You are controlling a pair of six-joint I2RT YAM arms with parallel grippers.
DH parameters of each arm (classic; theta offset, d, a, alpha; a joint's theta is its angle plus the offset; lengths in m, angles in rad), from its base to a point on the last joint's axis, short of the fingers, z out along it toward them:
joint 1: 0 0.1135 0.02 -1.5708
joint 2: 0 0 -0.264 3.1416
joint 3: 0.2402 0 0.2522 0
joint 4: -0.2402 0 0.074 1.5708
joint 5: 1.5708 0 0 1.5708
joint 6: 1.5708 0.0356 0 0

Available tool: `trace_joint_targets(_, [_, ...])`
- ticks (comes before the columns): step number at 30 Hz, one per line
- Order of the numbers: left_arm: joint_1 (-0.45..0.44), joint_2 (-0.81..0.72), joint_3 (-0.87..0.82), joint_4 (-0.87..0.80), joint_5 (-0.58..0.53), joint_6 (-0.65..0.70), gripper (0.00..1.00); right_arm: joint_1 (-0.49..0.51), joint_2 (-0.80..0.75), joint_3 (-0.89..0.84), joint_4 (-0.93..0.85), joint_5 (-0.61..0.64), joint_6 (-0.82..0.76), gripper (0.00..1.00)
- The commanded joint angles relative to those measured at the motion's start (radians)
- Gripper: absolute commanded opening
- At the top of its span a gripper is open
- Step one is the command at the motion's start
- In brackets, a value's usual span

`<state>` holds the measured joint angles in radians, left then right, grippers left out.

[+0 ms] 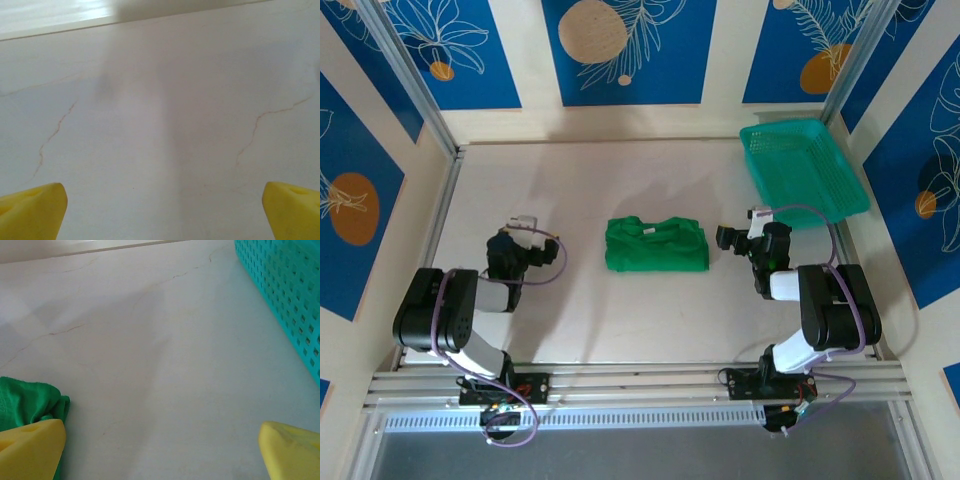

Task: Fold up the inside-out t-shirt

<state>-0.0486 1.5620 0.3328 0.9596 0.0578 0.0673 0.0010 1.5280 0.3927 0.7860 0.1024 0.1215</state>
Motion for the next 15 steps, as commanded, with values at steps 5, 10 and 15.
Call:
trace_joint_targets(5, [0.006, 0.003, 0.043, -0.022, -0.041, -0.032, 0.99, 0.008, -0.004, 0.024, 0.021, 0.012, -0.023, 0.99])
trace_joint_targets(10, [0.006, 0.003, 0.044, -0.024, -0.041, -0.032, 1.00, 0.030, -0.002, 0.014, 0.043, 0.045, -0.039, 0.99])
trace_joint_targets(15, [0.006, 0.003, 0.045, -0.024, -0.041, -0.032, 1.00, 0.003, -0.005, 0.023, 0.022, -0.015, -0.026, 0.99])
